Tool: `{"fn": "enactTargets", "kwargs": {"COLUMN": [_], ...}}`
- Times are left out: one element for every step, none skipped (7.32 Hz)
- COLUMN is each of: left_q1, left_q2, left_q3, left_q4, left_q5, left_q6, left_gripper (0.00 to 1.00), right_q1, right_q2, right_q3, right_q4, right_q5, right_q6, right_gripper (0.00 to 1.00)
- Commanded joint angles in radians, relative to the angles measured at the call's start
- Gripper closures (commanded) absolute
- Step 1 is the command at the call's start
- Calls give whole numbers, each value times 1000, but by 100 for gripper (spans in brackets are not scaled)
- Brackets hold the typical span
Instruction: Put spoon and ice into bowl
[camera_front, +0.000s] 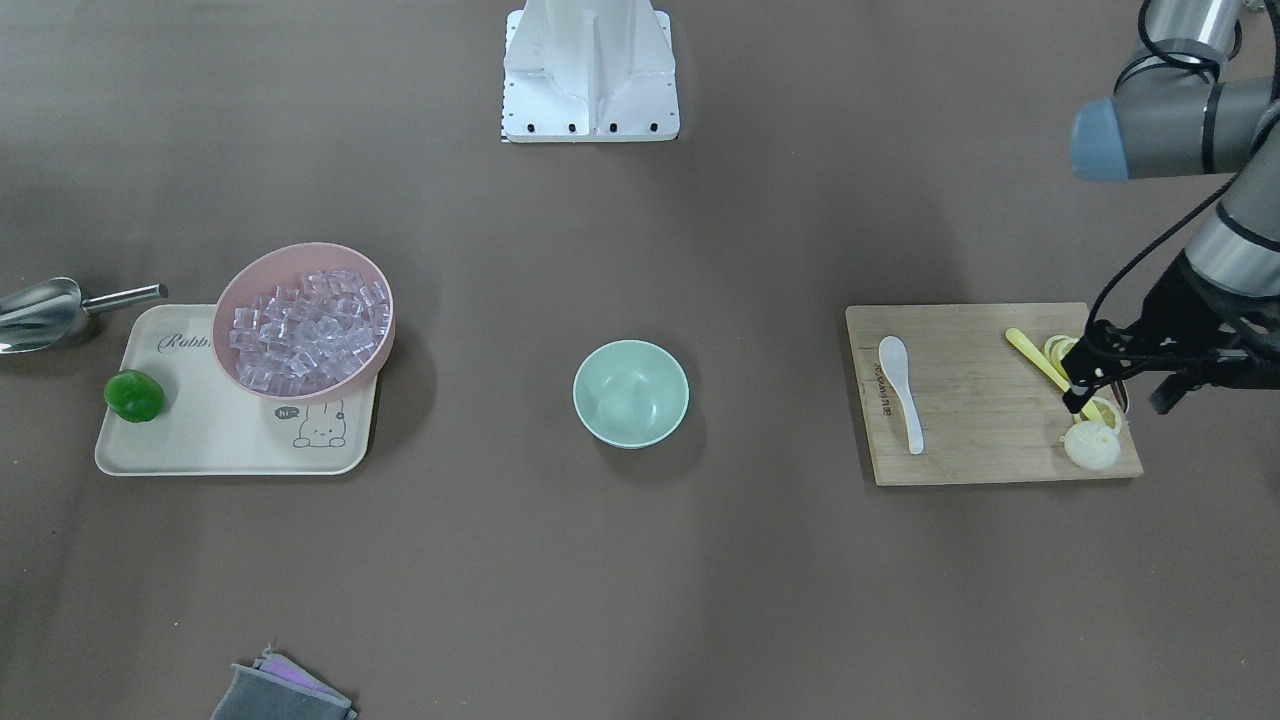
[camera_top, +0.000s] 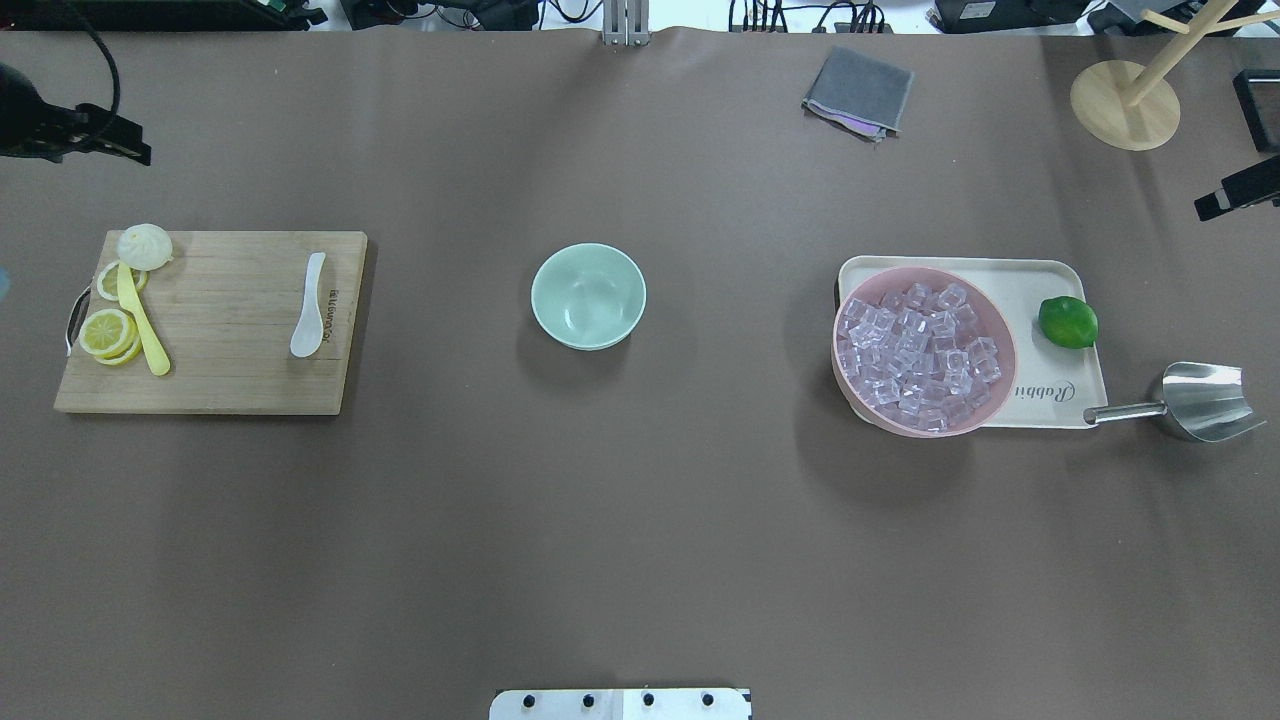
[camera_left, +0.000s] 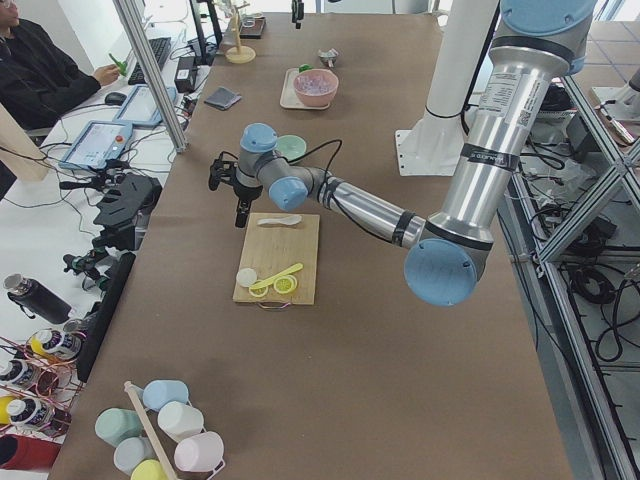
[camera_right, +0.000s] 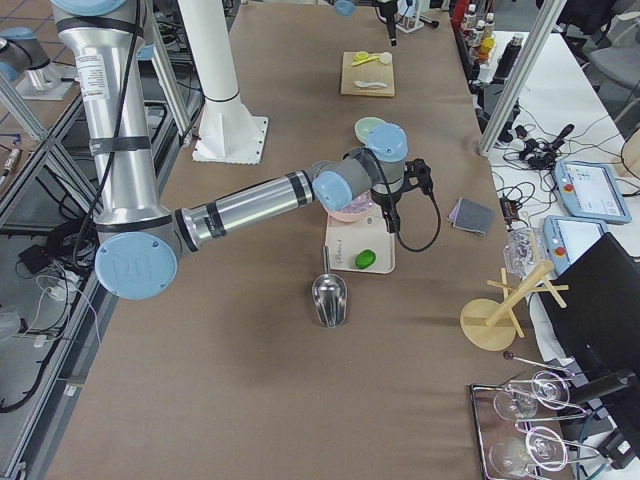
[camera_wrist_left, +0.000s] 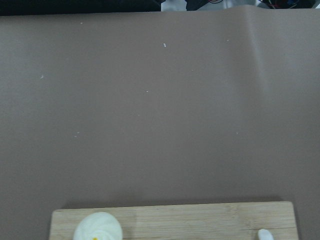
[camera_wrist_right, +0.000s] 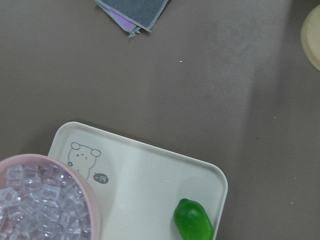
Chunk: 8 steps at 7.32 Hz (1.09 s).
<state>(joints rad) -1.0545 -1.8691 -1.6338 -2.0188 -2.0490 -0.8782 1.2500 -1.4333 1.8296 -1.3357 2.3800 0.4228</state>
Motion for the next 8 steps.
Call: {"fn": "enactTargets", "kwargs": {"left_q1": [141, 184, 224, 246, 254, 261, 264, 269], "left_q2": [-22, -47, -47, -47, -44, -36, -33, -33], "left_q3": [83, 92, 98, 107, 107, 106, 100, 98], "left_q4": [-116, -110, -109, -109, -109, -109, -109, -109], "left_q5": [161, 218, 249, 259, 260, 262, 262, 262], "left_q6": [-144, -156, -156, -156, -154, -154, -154, -154], "left_gripper": [2, 2, 3, 3, 3, 13, 26, 36], "right_q1": [-85, -95, -107, -115, -124, -129, -132, -132], "right_q2": [65, 83, 94, 114, 123, 128, 128, 128], "right_q3": [10, 8, 8, 10, 8, 7, 7, 5], "right_q4": [4, 3, 3, 3, 3, 3, 3, 3], "right_q5": [-105, -107, -107, -107, -108, -110, -110, -110], "right_q6": [193, 206, 246, 275, 283, 283, 284, 283], "right_gripper": [0, 0, 0, 0, 0, 0, 0, 0]}}
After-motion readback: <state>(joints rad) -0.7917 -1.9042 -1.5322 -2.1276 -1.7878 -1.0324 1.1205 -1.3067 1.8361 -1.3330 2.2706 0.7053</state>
